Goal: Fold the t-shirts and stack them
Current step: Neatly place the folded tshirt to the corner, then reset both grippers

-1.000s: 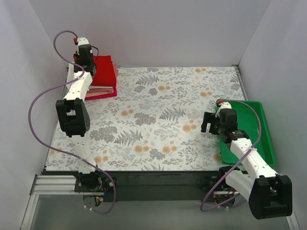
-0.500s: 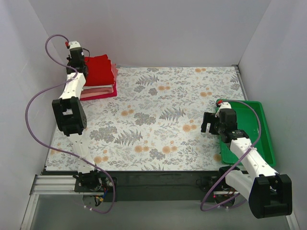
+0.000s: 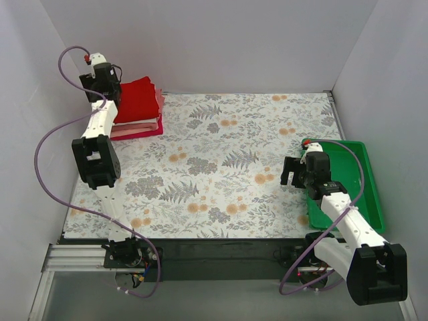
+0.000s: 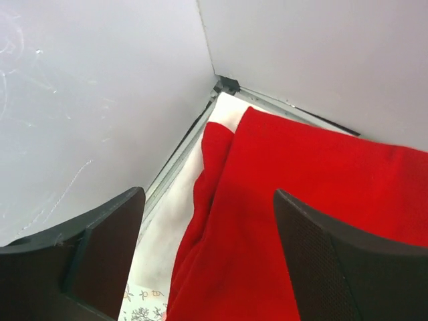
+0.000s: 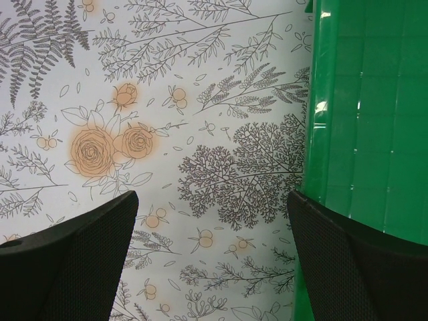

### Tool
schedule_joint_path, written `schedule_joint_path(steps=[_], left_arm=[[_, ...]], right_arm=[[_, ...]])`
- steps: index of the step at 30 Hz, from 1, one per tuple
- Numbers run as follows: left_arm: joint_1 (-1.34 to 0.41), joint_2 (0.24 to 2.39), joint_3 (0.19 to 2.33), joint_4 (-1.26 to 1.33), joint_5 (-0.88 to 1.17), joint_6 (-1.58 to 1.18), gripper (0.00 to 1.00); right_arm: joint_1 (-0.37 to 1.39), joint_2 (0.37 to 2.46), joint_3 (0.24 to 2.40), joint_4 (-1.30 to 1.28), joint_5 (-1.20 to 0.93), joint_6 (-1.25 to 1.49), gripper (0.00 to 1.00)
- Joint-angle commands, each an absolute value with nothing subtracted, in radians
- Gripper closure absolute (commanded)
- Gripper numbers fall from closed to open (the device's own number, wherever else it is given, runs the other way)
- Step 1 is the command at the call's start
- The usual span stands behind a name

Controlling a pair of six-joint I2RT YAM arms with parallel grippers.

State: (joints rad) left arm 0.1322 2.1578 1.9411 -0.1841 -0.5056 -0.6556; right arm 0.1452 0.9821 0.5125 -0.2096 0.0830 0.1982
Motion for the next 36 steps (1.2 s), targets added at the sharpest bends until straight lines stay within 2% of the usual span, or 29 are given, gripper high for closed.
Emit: schedule_joint_path(steps=[1,9,13,19,24,26,31,36], left_arm=[[0.138,2.102,1.982,-0.189,-0.545,-0.695,0.23],[0.133,1.964,2.074,-0.527,-0.281,-0.998,0.21],[0.091,1.823,1.924,-0.508,-0.124,-1.118,0.19],[-0.127,1.624,1.740,-0.514,-0.285,-1.170,0.15],[-0.279,1.407,1.310,-0.393,-0.319,-1.311,0.14],[-0.363,1.330,1.226,-0.382,-0.347,-1.350,0.13],[-0.560,1.230,0.947,-0.328,-0.359,-1.480,0.11],[-0.727,1.213,0.824,-0.356,-0.437,-1.546,0.10]], right_arm=[[0.141,0.945,0.548,-0.207,0.106,0.195,0.02],[0.141,0.861,0.558,-0.215,0.075,0.225,0.02],[0.143,0.781,0.560,-0.229,0.052,0.232,0.02],[0.141,0.710,0.555,-0.249,0.012,0.242,0.02],[0.141,0.706,0.560,-0.268,-0.061,0.245,0.02],[0.141,0.701,0.558,-0.279,-0.072,0.248,0.02],[0.141,0.666,0.543,-0.285,-0.077,0.258,0.02],[0.141,0.617,0.511,-0.293,-0.071,0.276,0.02]])
